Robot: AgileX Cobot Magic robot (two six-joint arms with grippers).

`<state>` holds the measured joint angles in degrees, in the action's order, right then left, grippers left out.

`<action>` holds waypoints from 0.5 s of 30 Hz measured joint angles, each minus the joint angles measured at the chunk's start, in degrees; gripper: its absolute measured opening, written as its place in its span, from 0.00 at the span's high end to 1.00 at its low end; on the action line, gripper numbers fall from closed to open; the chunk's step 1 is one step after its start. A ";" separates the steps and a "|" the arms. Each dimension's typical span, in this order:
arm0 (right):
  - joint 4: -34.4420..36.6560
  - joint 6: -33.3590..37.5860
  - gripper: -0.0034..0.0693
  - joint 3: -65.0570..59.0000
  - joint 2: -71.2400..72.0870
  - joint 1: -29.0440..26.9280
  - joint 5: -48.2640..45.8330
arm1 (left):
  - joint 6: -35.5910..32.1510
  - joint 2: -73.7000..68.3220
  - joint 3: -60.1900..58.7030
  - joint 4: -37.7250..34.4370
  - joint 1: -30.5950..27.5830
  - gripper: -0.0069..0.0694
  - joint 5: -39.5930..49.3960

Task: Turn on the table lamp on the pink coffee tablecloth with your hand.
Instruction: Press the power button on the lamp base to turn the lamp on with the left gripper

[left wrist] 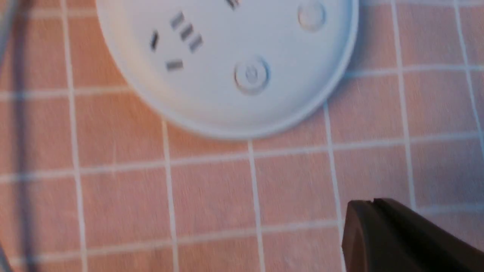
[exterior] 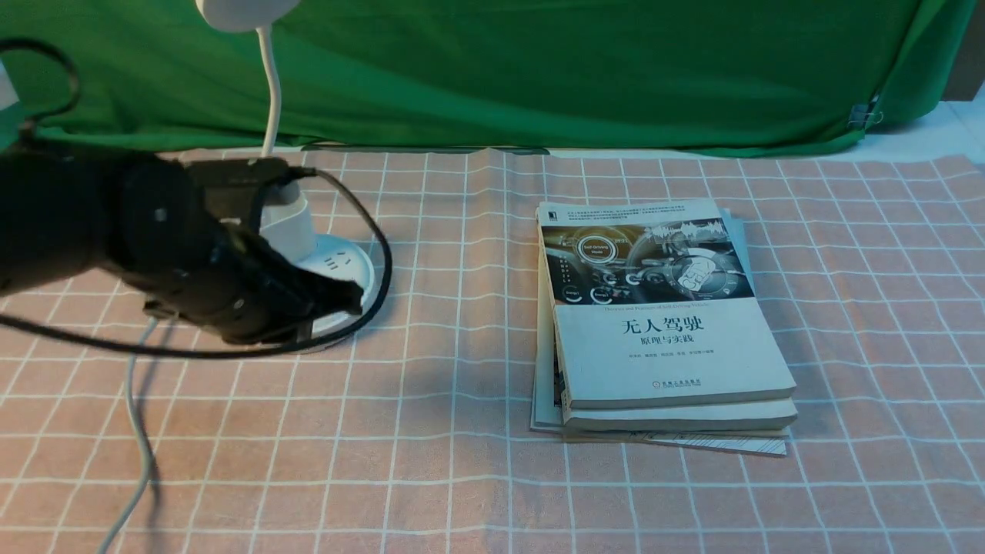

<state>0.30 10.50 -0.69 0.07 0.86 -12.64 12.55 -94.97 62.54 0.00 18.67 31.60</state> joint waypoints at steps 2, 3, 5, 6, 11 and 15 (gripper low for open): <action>0.00 0.00 0.62 0.00 0.00 0.00 0.00 | 1.75 -4.10 5.08 3.32 0.14 0.88 -0.53; 0.00 0.00 0.62 0.00 0.00 0.00 0.00 | 2.16 -6.10 7.57 4.46 0.20 0.88 -0.75; 0.00 0.00 0.62 0.00 0.00 0.00 0.00 | 2.31 -9.15 11.30 5.65 0.20 0.88 -0.75; 0.00 0.00 0.62 0.00 0.00 0.00 0.00 | 2.31 -10.88 13.44 6.52 0.25 0.88 -0.69; 0.00 0.00 0.62 0.00 0.00 0.00 0.00 | 2.14 -16.73 20.58 8.06 0.31 0.88 1.74; 0.00 0.00 0.62 0.00 0.00 0.00 0.00 | 2.06 -18.21 21.34 8.12 0.31 0.88 3.37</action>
<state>0.30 10.50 -0.69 0.07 0.86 -12.64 14.62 -113.18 83.88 8.12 18.98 34.98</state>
